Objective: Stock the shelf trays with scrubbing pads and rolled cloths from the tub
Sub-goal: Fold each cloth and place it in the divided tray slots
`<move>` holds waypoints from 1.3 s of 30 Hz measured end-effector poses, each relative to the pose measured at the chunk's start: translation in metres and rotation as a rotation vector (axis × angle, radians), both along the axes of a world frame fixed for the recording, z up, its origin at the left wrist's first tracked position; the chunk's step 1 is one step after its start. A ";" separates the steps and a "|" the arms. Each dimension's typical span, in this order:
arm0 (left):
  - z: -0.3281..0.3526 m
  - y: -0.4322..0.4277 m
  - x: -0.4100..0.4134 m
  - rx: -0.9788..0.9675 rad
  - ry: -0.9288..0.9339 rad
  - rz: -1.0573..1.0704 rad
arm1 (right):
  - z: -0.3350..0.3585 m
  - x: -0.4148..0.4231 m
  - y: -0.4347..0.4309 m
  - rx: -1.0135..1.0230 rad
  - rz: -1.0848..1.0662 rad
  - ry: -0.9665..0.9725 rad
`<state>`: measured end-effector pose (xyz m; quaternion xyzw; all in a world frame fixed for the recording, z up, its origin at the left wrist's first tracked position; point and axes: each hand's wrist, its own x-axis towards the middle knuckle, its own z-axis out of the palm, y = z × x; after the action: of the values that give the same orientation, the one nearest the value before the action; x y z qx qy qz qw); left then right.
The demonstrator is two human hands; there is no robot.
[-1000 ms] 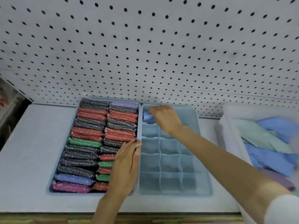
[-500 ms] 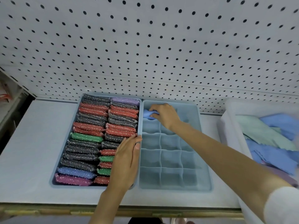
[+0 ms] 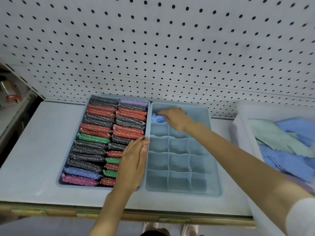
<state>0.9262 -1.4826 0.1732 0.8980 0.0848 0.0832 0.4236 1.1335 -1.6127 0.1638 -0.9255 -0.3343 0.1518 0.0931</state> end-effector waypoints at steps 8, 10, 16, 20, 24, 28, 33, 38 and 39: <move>-0.001 -0.001 0.000 0.005 0.011 0.005 | 0.007 0.012 -0.003 -0.008 0.039 -0.051; -0.002 -0.001 0.000 0.006 0.022 0.001 | 0.006 0.011 -0.003 0.008 0.016 0.010; -0.002 -0.002 -0.001 0.106 0.045 -0.027 | 0.031 0.007 0.003 -0.080 0.005 0.204; 0.001 -0.005 -0.002 0.179 0.059 -0.042 | 0.032 -0.007 -0.010 0.006 -0.067 0.246; 0.019 -0.031 -0.001 0.249 -0.004 0.019 | 0.071 -0.026 -0.058 0.468 -0.262 0.228; 0.058 -0.114 0.020 0.000 -0.082 -0.091 | 0.104 -0.062 -0.170 0.815 -0.412 0.258; 0.089 -0.260 0.025 -0.291 -0.007 -0.167 | 0.100 -0.111 -0.333 0.747 -0.632 0.295; 0.070 -0.341 0.008 -0.209 0.108 -0.254 | 0.081 -0.151 -0.433 0.345 -0.619 0.474; 0.063 -0.346 0.006 -0.081 0.098 -0.285 | 0.074 -0.154 -0.443 0.275 -0.579 0.485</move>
<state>0.9319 -1.8285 0.2364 0.8861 -0.0194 -0.0252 0.4624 0.9796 -2.0558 0.2381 -0.8977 -0.0454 0.2871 0.3311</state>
